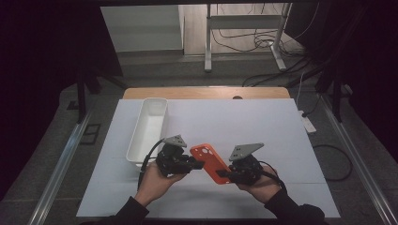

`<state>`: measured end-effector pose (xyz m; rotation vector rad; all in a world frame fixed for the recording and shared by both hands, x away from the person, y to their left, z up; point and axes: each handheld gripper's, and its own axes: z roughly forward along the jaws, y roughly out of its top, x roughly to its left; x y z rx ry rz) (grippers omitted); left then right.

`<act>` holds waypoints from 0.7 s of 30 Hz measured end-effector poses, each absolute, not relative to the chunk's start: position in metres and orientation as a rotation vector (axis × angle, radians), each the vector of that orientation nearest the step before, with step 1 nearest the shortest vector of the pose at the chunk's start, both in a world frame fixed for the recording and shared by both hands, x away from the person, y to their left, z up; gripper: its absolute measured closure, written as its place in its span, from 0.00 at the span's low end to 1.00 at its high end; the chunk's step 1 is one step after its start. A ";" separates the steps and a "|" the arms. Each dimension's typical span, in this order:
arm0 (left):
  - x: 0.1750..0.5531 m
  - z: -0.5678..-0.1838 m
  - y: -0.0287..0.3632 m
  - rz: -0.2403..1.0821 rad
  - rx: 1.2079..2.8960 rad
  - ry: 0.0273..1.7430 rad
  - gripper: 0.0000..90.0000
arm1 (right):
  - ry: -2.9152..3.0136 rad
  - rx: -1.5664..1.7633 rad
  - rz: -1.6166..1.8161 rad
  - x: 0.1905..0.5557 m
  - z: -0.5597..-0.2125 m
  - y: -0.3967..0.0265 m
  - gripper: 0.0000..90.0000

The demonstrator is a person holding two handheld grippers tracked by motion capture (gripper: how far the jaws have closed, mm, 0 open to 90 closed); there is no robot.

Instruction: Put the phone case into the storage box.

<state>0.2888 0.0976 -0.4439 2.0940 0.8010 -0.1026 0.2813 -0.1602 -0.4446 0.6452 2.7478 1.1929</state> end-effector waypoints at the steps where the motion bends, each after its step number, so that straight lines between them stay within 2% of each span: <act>1: 0.289 -0.444 0.098 -0.118 2.083 0.805 0.81 | 2.748 0.645 1.193 0.281 -0.445 -0.160 0.94; 2: 0.290 -0.444 0.099 -0.130 2.077 0.805 0.86 | 2.747 0.649 1.188 0.282 -0.445 -0.160 0.94; 7: 0.292 -0.446 0.104 -0.180 2.048 0.823 0.95 | 2.746 0.658 1.195 0.283 -0.445 -0.162 0.94; 15: 0.293 -0.445 0.107 -0.217 1.997 0.864 0.99 | 2.749 0.650 1.172 0.283 -0.447 -0.160 0.92; 21: 0.292 -0.445 0.105 -0.202 1.990 0.890 0.99 | 2.727 0.655 1.169 0.282 -0.449 -0.157 0.77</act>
